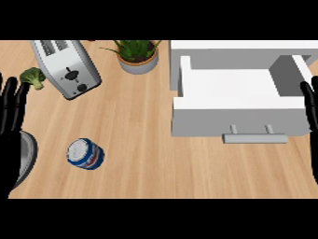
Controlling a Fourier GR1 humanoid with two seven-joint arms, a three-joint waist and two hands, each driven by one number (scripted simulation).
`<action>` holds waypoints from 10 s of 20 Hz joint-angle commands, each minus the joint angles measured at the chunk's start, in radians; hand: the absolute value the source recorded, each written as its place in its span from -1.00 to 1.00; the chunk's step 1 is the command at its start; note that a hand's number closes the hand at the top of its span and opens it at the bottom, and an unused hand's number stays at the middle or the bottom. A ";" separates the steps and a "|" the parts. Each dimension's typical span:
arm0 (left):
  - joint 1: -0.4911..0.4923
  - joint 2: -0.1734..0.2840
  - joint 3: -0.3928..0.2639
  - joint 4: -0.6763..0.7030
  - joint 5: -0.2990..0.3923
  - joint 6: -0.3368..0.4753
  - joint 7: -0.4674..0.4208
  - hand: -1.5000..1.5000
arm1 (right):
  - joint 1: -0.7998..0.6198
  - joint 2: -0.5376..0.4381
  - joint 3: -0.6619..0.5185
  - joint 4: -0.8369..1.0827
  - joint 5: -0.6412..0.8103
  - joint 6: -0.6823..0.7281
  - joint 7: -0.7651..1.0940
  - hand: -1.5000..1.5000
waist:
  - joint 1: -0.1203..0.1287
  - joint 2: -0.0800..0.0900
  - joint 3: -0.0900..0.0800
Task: Pick up the can, place it into the drawer and close the drawer
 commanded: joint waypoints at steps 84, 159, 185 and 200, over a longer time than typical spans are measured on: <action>0.011 0.091 0.195 0.877 0.099 -0.522 -0.122 -1.00 | 0.405 0.087 -0.623 -0.046 -0.380 0.513 0.120 -1.00 | 0.000 0.014 -0.001; -0.622 -0.097 -0.095 0.694 0.186 0.340 0.216 1.00 | 0.411 0.076 -0.694 -0.211 -0.587 0.458 0.338 -1.00 | -0.004 0.014 -0.001; -1.230 -0.098 -0.158 1.262 0.395 0.543 0.159 1.00 | 0.475 0.099 -0.613 -0.240 -0.527 0.436 0.271 -1.00 | -0.026 0.016 0.000; -1.362 -0.098 -0.426 1.496 0.717 0.677 0.015 1.00 | 0.355 0.047 -0.672 -0.121 -0.562 0.476 0.303 -1.00 | -0.062 0.025 0.001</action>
